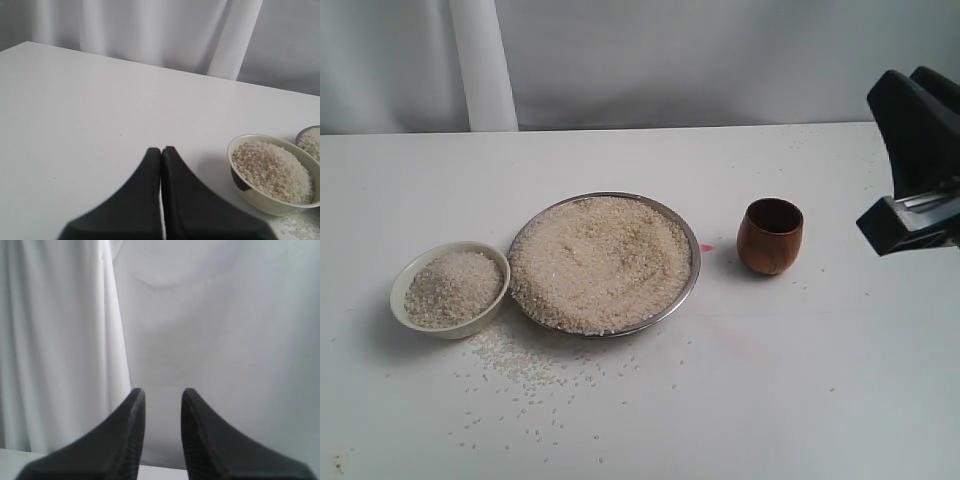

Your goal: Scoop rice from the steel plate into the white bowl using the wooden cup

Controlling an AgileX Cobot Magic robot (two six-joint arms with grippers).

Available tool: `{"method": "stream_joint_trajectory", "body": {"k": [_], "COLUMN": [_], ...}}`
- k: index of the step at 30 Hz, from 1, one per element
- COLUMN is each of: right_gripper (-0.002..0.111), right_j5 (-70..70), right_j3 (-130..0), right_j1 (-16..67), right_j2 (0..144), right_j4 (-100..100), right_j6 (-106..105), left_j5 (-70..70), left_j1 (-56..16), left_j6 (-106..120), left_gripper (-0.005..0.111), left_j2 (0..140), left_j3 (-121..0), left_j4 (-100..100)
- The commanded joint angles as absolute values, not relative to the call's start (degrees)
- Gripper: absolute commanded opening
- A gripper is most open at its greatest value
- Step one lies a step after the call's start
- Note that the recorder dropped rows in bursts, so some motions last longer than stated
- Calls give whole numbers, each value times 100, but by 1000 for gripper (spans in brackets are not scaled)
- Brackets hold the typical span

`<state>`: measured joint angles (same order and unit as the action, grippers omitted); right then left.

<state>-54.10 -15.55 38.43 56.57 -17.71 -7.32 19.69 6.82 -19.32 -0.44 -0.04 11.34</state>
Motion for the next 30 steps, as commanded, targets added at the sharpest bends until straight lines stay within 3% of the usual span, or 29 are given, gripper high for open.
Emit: {"method": "stream_joint_trajectory", "body": {"k": [1,7,13,19,21,26,30], "right_gripper": [24,24,24,23,21,0,0], "right_j5": [-5301,-5351,-4285,-4733,-4782,-5163,-5755], "right_j3": [-1515,-1637,-2505,-2712,-2712,-2558,-2279], "right_j1": [3865,3865,3878,3878,3878,3878,3878], "right_j2": [5853,6416,7391,8079,8131,8012,7944], "right_j4": [-1799,-1799,-1398,-1386,-1386,-1266,-1300], "right_j6": [-771,-849,-2062,-2062,-2062,-2062,-2062], "left_j5": [1931,1931,1931,1931,1931,1931,1931], "left_j1": [676,676,676,676,676,676,676], "left_j6": [-1945,-1945,-1945,-1945,-1945,-1945,-1945], "left_gripper": [0,0,0,0,0,0,0], "left_j2": [0,0,0,0,0,0,0], "left_j3": [0,0,0,0,0,0,0], "left_j4": [1106,1106,1106,1106,1106,1106,1106]}}
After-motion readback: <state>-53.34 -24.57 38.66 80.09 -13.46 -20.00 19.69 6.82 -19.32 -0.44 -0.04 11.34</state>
